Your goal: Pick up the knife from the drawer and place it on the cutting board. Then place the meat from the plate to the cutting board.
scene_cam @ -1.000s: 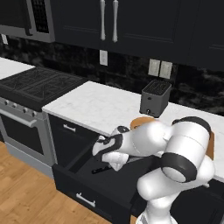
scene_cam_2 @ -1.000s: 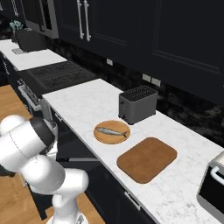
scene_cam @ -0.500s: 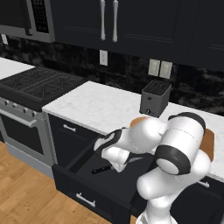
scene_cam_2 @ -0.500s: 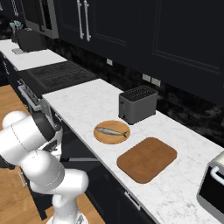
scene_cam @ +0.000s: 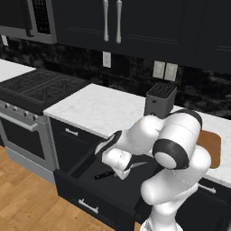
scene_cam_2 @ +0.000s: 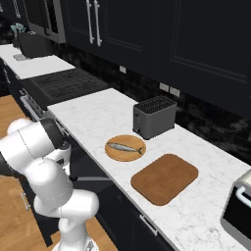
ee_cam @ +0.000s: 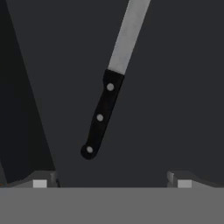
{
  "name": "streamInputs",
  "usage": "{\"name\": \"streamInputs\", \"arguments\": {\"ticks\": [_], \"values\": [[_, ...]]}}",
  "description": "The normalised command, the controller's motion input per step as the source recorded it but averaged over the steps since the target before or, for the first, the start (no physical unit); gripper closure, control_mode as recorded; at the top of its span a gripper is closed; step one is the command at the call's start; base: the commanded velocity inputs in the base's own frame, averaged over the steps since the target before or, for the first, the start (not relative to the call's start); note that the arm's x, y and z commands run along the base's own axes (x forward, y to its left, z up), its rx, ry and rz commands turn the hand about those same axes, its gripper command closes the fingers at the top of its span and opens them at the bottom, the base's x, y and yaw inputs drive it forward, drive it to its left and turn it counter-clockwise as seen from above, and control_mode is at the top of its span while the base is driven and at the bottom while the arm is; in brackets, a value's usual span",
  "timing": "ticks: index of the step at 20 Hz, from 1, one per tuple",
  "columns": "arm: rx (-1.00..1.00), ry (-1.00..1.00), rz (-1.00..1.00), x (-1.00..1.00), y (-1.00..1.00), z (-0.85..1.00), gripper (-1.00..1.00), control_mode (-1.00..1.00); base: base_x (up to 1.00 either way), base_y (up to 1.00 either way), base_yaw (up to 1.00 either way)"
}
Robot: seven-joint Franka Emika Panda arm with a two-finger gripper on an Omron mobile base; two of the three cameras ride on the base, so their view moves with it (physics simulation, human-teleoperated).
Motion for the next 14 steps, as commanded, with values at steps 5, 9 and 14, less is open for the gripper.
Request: {"name": "streamInputs", "arguments": {"ticks": [5,9,14], "values": [[-0.01,0.04,0.0,0.25,0.0,-0.24,-1.0,-1.0,0.0,0.0,0.0],[0.0,0.05,0.0,0.26,0.0,-0.22,-1.0,-1.0,0.0,0.0,0.0],[0.0,0.09,0.0,0.25,0.0,-0.36,-1.0,-1.0,0.0,0.0,0.0]]}}
